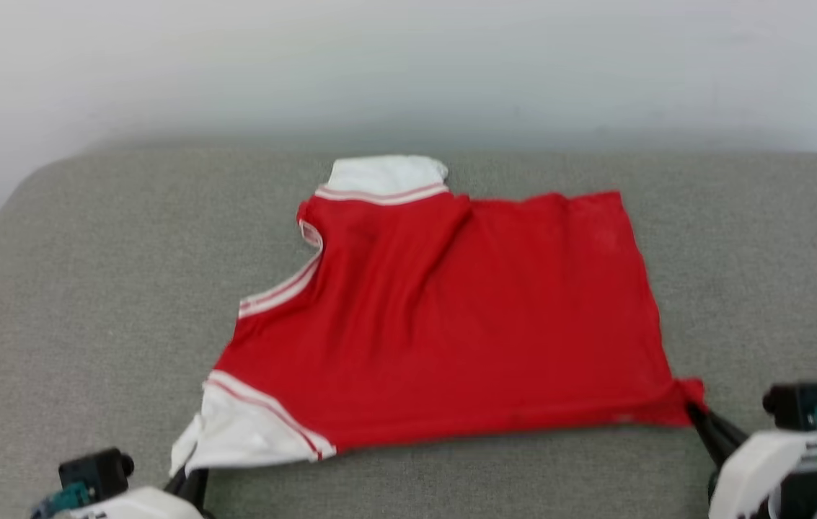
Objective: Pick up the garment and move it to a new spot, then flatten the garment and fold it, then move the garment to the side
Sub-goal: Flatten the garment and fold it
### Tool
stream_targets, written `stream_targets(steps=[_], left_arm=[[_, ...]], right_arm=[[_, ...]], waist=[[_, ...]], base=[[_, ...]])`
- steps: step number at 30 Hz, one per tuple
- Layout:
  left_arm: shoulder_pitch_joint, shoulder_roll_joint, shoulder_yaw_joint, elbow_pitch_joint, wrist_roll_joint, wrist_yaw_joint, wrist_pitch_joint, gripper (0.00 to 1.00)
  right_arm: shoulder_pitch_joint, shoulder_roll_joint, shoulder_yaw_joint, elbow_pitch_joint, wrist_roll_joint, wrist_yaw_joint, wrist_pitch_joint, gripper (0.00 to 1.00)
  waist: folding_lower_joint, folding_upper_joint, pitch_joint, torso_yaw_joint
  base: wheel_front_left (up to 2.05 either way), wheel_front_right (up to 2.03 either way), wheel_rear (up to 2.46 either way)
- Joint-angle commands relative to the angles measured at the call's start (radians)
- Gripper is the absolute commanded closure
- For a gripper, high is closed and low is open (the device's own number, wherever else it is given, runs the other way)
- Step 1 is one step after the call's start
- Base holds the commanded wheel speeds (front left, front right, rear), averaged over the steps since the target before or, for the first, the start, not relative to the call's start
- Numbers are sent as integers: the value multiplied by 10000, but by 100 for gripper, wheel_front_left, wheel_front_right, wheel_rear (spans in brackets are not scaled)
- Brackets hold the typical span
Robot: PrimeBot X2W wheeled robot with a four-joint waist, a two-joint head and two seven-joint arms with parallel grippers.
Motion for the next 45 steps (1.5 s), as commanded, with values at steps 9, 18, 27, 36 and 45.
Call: stream_targets(steps=[9,18,27,36,45], left_arm=[[2490,851,183,-2729,-606,1634,992,100],[2297,1277,144,-3924,-498,1964,1514,100],[-384,1118,-522,-3060,131,979,2404,100],[-2613,353,-786,-963,159,-13,2741,100],[-3491,-85,-1320,906,-24,-830,3601,100]], right_arm=[[3512,923,-2210,-3233,-1190,-54,1985,100],[4257,1780,-3033,-5124,-1597,-44,3294,100],[2485,1505,-2765,-4935,-1731,-40,3780,100],[624,1116,-1981,-3504,-1662,-36,3854,100],[-272,878,-957,-1912,-1478,-34,3575,91]], waist=[[4,-1,-730,135],[4,-1,-677,203],[4,-1,316,111],[4,-1,1513,-11],[4,-1,1879,-60]], base=[[0,0,0],[0,0,0],[0,0,0],[0,0,0],[0,0,0]])
